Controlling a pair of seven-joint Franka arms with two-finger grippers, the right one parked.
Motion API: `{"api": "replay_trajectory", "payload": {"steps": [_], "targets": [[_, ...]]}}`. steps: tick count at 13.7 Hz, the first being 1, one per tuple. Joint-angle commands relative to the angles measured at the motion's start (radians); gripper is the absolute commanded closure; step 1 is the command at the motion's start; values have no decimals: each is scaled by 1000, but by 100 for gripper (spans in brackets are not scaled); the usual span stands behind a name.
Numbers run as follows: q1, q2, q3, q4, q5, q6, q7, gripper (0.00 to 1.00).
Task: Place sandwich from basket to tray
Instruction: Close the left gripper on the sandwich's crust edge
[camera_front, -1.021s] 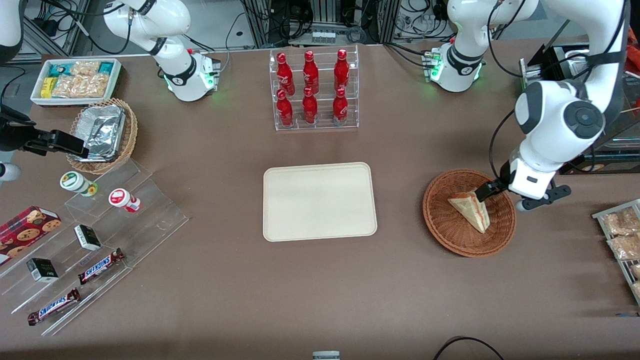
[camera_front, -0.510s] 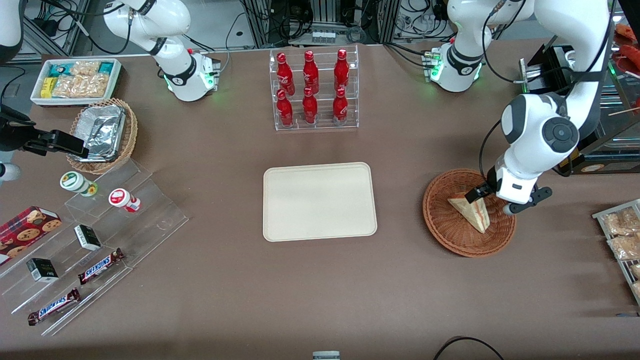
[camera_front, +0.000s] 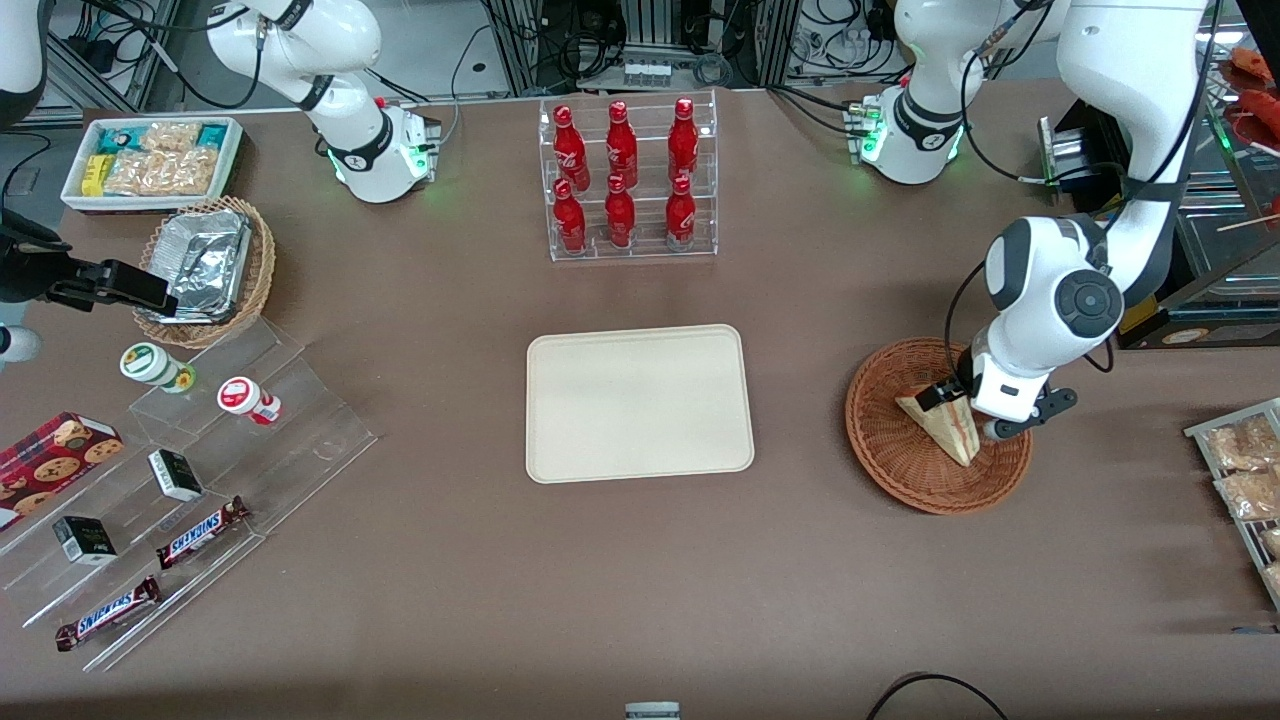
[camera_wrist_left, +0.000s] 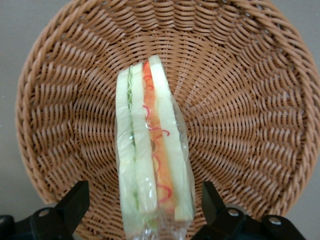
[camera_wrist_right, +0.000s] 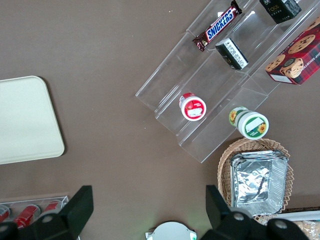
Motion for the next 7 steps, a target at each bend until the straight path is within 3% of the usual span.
{"api": "replay_trajectory", "payload": {"steps": [1,2,3,7], "targets": [[-1,35,2,8,23,34,-64,48],[-1,44,2,15,23,36,-84,83],[-1,44,1,22,23,34,-92,100],[-6,-11,1,100,26,-114,-92,100]]}}
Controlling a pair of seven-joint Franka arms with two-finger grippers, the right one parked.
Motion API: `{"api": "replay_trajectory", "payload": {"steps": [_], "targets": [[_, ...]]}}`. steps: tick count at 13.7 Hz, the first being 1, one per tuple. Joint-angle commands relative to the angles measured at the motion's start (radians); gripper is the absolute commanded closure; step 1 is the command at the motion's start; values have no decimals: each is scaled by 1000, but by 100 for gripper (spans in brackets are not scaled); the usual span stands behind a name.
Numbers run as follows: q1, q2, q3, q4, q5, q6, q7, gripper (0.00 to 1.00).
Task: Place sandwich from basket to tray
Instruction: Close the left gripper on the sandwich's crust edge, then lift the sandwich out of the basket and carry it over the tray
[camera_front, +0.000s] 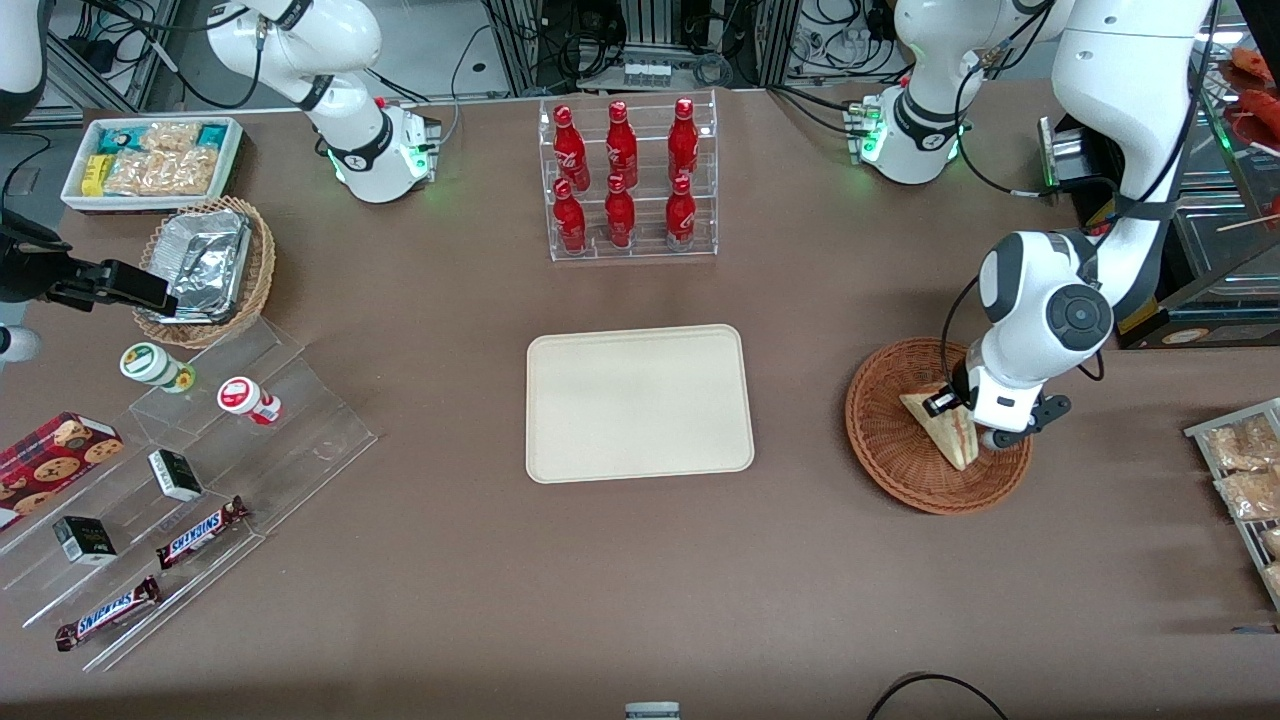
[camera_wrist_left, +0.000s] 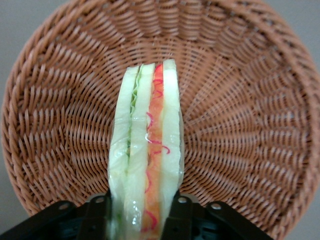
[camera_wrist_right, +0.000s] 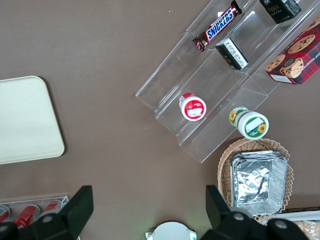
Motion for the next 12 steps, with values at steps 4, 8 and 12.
{"api": "replay_trajectory", "payload": {"steps": [4,8,12], "targets": [[-23,-107,-52,310,48,-484,-37,100],[-127,-71,-124,533,43,-652,-114,100],[-337,3,-126,586,45,-640,-180,100]]}}
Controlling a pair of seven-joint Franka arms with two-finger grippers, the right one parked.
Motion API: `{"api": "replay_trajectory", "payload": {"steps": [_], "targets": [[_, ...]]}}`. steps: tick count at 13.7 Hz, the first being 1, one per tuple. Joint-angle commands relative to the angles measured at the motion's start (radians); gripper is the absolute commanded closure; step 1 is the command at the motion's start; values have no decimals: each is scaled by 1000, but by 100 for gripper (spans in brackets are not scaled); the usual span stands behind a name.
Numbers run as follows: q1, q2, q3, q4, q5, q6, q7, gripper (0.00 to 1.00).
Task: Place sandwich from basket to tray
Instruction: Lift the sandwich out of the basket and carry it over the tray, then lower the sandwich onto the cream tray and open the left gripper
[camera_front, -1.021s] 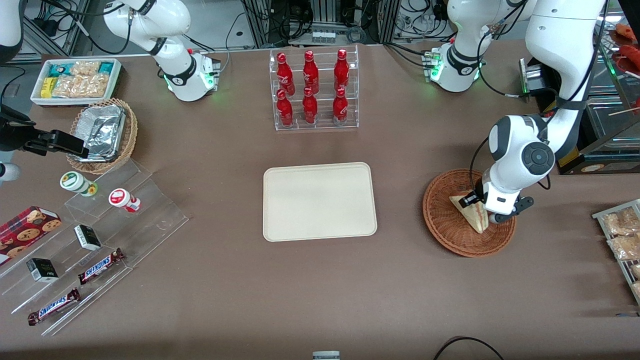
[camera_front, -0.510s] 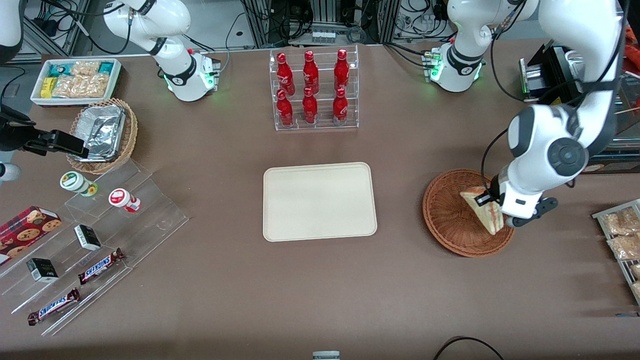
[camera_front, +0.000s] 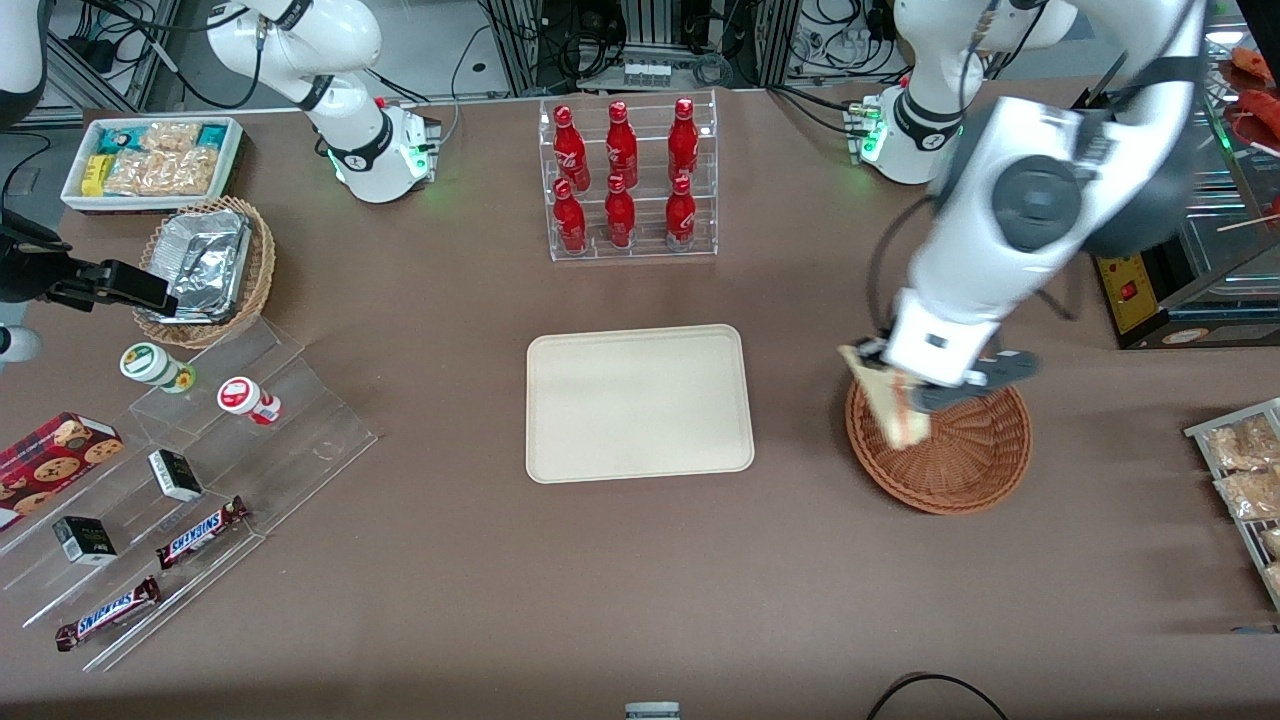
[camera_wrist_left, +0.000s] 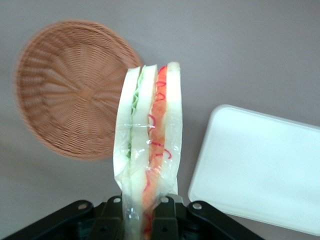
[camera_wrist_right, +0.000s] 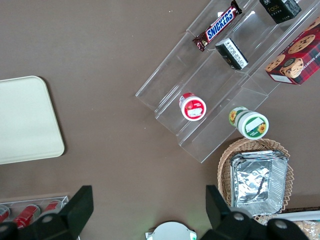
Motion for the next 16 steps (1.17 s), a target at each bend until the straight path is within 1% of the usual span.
{"api": "replay_trajectory", "payload": {"steps": [1,2,4,5,7,9,11,16], "targets": [[-129,120,7,101,16,-5,-42,100],[-169,181,7,146,18,6,-45,100],[-256,293,8,236,19,50,-126,100],[-292,336,8,251,25,87,-142,100],[-345,397,8,246,80,181,-153,100],[-398,462,13,248,97,242,-151,100],[-404,493,13,242,123,268,-154,100],[-413,548,13,245,127,314,-188,100]]}}
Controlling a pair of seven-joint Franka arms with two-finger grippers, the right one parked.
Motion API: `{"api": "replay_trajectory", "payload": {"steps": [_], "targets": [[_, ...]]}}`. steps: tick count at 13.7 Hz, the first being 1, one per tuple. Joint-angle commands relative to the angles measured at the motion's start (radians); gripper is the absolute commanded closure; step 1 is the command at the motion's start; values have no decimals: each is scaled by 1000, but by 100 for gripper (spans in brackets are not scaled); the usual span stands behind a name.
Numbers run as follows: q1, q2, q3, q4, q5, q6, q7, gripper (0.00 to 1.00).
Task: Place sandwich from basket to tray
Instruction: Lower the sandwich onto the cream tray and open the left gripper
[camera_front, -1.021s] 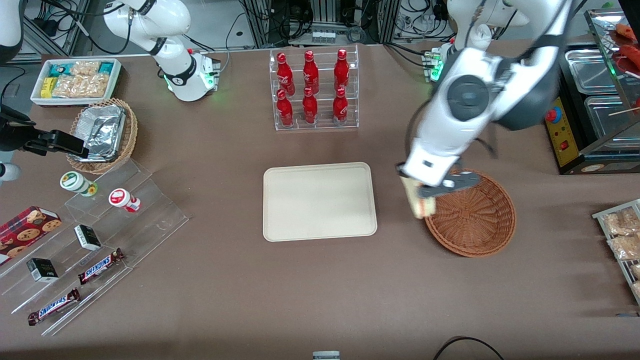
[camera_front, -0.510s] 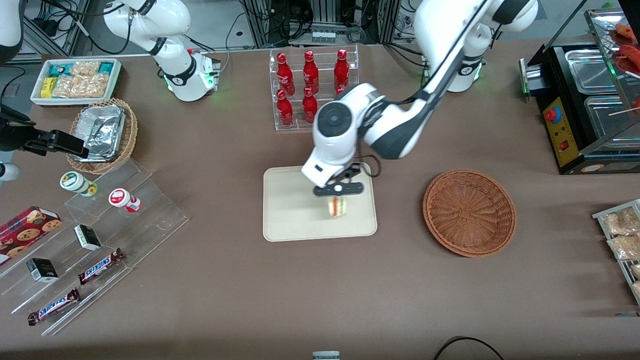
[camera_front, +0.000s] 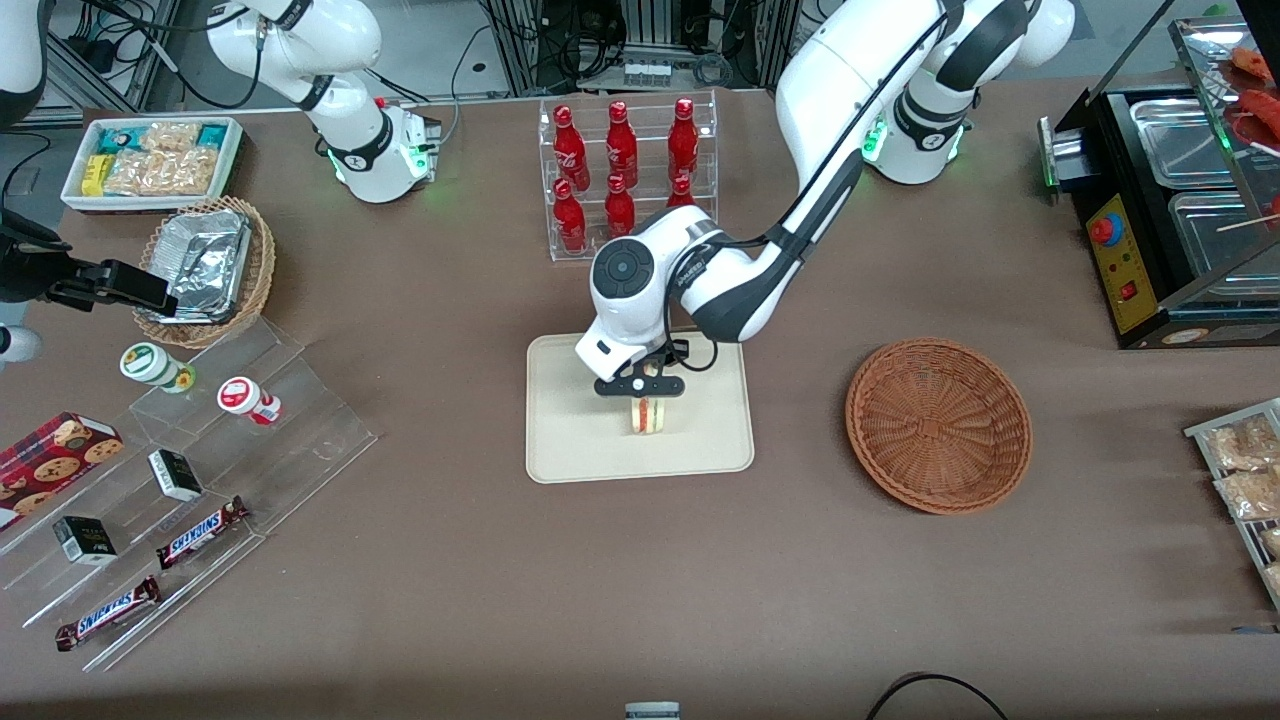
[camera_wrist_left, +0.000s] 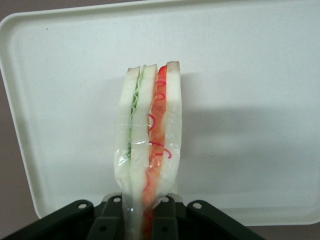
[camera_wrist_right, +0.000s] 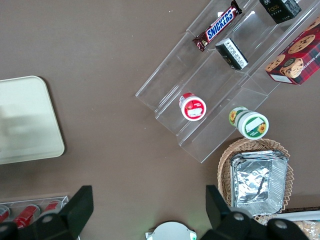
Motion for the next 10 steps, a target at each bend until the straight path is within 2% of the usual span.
{"api": "replay_trajectory", "payload": {"steps": [1,6,7,8,9,10], "targets": [[-14,32,9,32,19,23,-46,100],[-36,59,9,38,22,26,-76,100],[-36,66,9,38,22,43,-73,95],[-37,67,9,38,22,54,-74,41],[-37,67,9,38,23,55,-71,1],[-36,61,9,39,23,54,-74,0]]}}
